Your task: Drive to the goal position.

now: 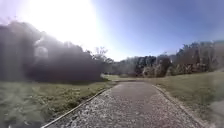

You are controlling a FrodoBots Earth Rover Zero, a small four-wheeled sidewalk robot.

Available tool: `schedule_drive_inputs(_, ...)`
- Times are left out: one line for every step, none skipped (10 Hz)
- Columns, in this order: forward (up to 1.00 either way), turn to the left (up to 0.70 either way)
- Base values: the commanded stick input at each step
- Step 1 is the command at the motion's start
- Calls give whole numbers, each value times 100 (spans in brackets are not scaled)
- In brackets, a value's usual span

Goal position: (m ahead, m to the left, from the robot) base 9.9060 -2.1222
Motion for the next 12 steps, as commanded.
schedule_drive_inputs(50, 0)
schedule_drive_inputs(50, 0)
schedule_drive_inputs(50, 0)
schedule_drive_inputs(50, 0)
schedule_drive_inputs(50, 0)
schedule_drive_inputs(50, 0)
schedule_drive_inputs(50, 0)
schedule_drive_inputs(50, 0)
schedule_drive_inputs(50, 0)
schedule_drive_inputs(50, 0)
schedule_drive_inputs(50, 0)
schedule_drive_inputs(50, 0)
